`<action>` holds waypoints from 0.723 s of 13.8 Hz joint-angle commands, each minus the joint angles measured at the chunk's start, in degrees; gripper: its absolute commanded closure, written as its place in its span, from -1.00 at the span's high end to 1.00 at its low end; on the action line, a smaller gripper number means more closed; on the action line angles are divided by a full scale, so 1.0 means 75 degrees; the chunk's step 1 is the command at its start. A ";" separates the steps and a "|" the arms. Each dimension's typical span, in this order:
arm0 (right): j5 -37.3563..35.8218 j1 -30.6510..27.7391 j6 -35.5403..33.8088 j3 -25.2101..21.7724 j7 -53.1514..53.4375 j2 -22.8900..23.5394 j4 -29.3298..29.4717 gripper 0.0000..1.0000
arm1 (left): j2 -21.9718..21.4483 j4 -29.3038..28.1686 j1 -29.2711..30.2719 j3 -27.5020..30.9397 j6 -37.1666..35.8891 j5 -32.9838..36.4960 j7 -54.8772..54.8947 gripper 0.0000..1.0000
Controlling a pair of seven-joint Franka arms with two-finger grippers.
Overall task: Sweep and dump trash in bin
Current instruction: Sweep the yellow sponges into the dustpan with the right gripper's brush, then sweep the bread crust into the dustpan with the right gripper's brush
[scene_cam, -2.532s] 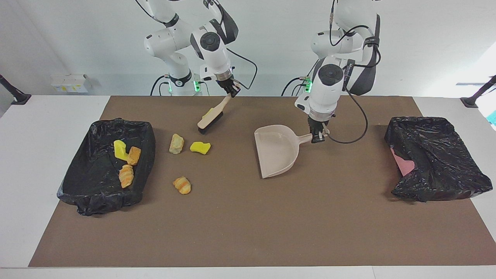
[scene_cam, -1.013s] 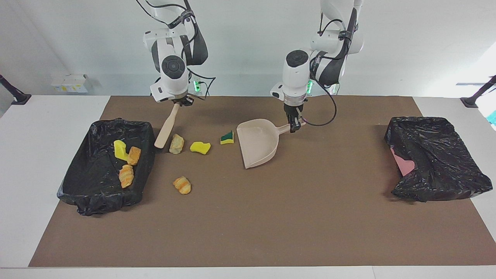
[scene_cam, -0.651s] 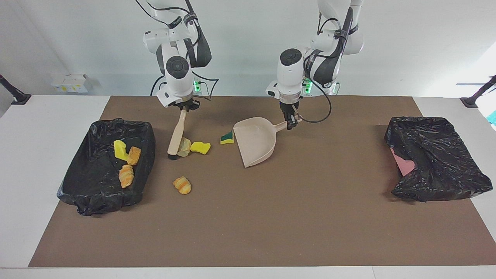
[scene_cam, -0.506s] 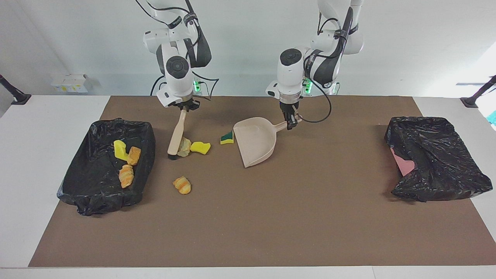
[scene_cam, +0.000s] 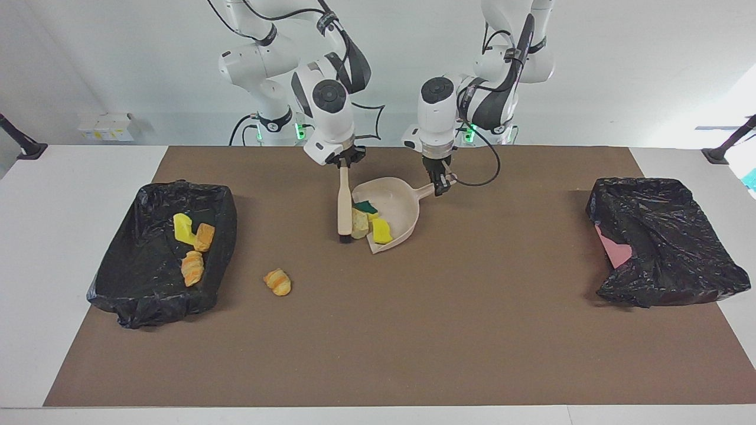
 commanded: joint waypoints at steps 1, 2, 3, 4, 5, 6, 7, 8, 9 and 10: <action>0.0155 -0.0110 -0.0639 -0.0032 -0.0084 0.0153 0.0714 -1.00 | 0.0113 -0.0060 -0.0164 0.0060 0.0313 -0.0093 -0.0171 -1.00; 0.0050 -0.0157 -0.0873 -0.0044 -0.0131 0.0153 0.0937 -1.00 | 0.0113 -0.0060 -0.0153 0.0072 0.0313 -0.0093 -0.0182 -1.00; -0.0020 -0.0181 -0.1049 -0.0067 -0.0178 0.0153 0.1148 -1.00 | 0.0113 -0.0060 -0.0152 0.0072 0.0313 -0.0093 -0.0194 -1.00; -0.0184 -0.0239 -0.1121 -0.0091 -0.0283 0.0165 0.1278 -1.00 | 0.0113 -0.0060 -0.0152 0.0072 0.0313 -0.0093 -0.0206 -1.00; -0.0661 -0.0425 -0.1110 -0.0091 -0.0435 0.0223 0.1337 -1.00 | 0.0113 -0.0060 -0.0141 0.0072 0.0313 -0.0093 -0.0206 -1.00; -0.1257 -0.0670 -0.1063 -0.0079 -0.0749 0.0340 0.1442 -1.00 | 0.0113 -0.0060 -0.0141 0.0072 0.0325 -0.0093 -0.0206 -1.00; -0.1658 -0.0975 -0.1051 -0.0102 -0.1251 0.0480 0.1571 -1.00 | 0.0125 -0.0060 -0.0118 0.0072 0.0313 -0.0093 -0.0206 -1.00; -0.2045 -0.1418 -0.1028 -0.0103 -0.1895 0.0690 0.1758 -1.00 | 0.0125 -0.0060 -0.0106 0.0072 0.0313 -0.0093 -0.0206 -1.00; -0.2489 -0.1759 -0.1039 -0.0103 -0.2319 0.0866 0.2003 -1.00 | 0.0125 -0.0060 -0.0106 0.0072 0.0313 -0.0105 -0.0206 -1.00; -0.2958 -0.2018 -0.1039 -0.0091 -0.2659 0.1054 0.2261 -1.00 | 0.0125 -0.0060 -0.0106 0.0072 0.0313 -0.0105 -0.0218 -1.00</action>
